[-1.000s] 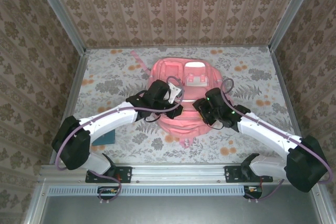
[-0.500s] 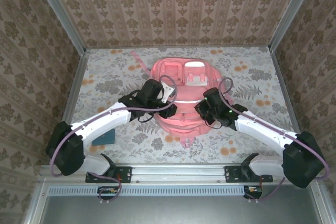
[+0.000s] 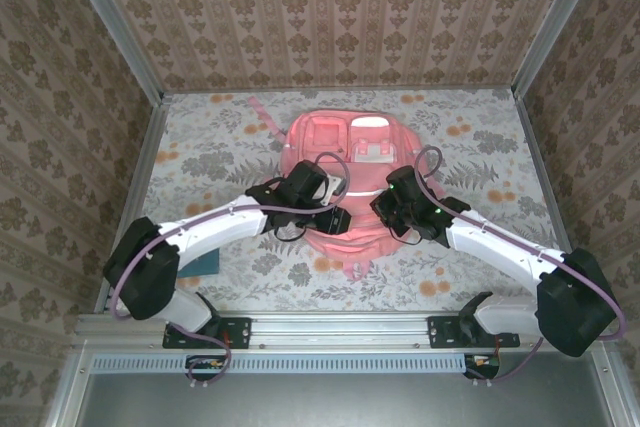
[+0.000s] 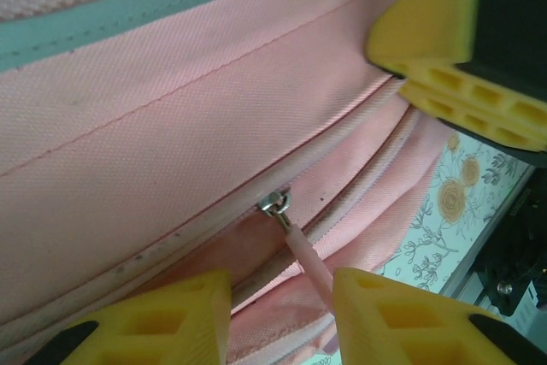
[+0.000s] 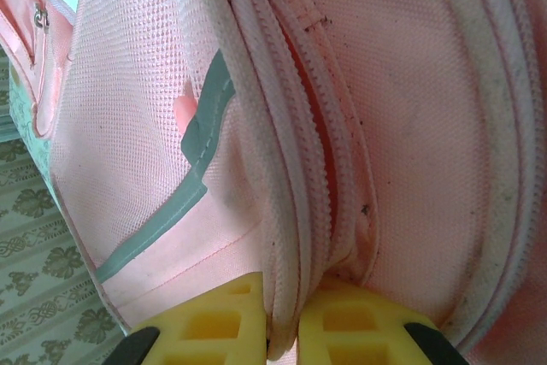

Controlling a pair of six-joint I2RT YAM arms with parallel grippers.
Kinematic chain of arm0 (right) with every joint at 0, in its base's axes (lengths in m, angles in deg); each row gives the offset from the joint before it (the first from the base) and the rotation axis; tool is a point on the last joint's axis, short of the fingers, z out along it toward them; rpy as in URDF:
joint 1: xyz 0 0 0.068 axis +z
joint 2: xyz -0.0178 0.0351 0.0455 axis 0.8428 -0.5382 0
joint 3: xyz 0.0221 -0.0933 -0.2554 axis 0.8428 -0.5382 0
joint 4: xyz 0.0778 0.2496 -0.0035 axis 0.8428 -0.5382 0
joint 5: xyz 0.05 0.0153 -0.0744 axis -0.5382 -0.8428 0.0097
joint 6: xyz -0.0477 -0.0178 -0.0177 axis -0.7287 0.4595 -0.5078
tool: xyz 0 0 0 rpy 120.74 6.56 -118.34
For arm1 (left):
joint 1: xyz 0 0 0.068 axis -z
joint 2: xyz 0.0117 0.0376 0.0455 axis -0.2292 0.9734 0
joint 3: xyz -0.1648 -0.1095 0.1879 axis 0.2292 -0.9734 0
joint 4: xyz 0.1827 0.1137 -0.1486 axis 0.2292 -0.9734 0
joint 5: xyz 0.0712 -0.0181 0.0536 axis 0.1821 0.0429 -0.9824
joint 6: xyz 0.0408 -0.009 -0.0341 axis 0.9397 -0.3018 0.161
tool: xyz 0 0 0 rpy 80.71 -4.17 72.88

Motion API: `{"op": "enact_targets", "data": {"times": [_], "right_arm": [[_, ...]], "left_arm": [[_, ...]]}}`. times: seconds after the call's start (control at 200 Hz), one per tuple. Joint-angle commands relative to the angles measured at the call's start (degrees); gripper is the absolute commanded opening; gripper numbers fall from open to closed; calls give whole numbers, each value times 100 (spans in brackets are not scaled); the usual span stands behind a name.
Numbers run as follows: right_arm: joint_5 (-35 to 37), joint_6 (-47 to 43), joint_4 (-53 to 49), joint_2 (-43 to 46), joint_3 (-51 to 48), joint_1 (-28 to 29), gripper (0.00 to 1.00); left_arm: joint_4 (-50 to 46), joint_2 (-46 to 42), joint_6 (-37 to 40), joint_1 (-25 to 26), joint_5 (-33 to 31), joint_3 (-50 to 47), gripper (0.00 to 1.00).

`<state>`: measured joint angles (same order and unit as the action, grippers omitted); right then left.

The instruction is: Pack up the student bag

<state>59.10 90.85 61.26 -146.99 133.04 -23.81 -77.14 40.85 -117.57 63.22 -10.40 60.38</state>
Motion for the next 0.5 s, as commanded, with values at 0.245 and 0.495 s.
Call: {"op": "enact_targets", "data": {"times": [0.245,0.495], "right_arm": [[47,-155,176,9,116,-29,12],[54,-146,177,-6,125,-23,11]], "left_arm": [[-135,456,-282,140,118,519,32],[-381,685,-198,244,32,729,25]]}}
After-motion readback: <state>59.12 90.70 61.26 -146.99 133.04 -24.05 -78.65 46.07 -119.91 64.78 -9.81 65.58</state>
